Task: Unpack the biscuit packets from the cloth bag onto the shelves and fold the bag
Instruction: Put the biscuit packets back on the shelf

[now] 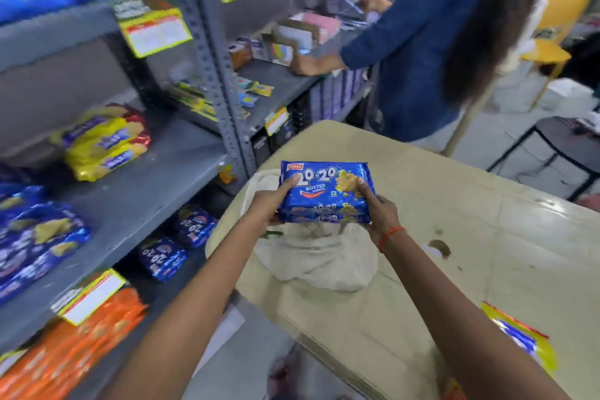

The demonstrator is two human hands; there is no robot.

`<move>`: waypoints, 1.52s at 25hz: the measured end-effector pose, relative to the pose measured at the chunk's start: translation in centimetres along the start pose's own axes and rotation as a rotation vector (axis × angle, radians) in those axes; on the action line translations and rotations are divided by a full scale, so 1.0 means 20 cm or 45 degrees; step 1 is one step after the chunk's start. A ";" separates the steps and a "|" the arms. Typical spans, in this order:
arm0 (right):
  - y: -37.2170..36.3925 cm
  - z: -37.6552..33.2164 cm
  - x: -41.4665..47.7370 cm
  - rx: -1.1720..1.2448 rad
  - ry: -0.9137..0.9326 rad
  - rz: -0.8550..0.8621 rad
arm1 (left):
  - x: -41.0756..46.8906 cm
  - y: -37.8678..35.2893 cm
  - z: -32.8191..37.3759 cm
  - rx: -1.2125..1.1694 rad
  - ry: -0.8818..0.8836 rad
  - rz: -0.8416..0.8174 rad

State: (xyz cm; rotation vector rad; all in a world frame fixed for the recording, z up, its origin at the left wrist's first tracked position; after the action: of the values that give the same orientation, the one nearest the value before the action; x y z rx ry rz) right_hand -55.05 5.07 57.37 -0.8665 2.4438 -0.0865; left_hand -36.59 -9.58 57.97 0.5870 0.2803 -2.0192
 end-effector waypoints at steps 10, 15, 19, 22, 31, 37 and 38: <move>-1.38 0.29 -0.25 -0.287 -0.147 -0.572 | -0.41 1.36 -0.05 -0.245 -0.009 0.638; -2.02 0.50 -0.46 -0.355 -0.213 -0.775 | -0.58 1.99 -0.09 -0.356 -0.033 0.894; -2.38 0.66 -0.61 -0.414 -0.246 -0.883 | -0.72 2.31 -0.19 -0.505 -0.040 1.037; -2.61 0.80 -0.71 -0.497 -0.279 -0.941 | -0.81 2.52 -0.29 -0.598 -0.011 1.140; -2.75 0.95 -0.73 -0.817 -0.073 -0.908 | -0.80 2.65 -0.49 -0.702 0.059 1.128; -2.71 0.86 -0.70 -1.045 0.080 -0.876 | -0.82 2.64 -0.39 -0.425 0.081 1.285; -2.69 0.82 -0.69 -1.059 0.134 -0.877 | -0.85 2.63 -0.35 -0.122 0.128 1.369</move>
State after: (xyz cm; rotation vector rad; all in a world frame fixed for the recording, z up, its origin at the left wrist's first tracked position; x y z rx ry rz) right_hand -7.31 -27.33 62.28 -2.0667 2.1272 0.6914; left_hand 17.92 -19.93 63.02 0.5971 0.0764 -0.9376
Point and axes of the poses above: each hand's wrist, its own x-axis towards the middle knuckle, its own y-axis out of the back of the hand, z = x × y, the point moved 9 cm from there along x, towards the middle knuckle, and after that the axes turned 2 degrees about -x, right-handed, at the moved point
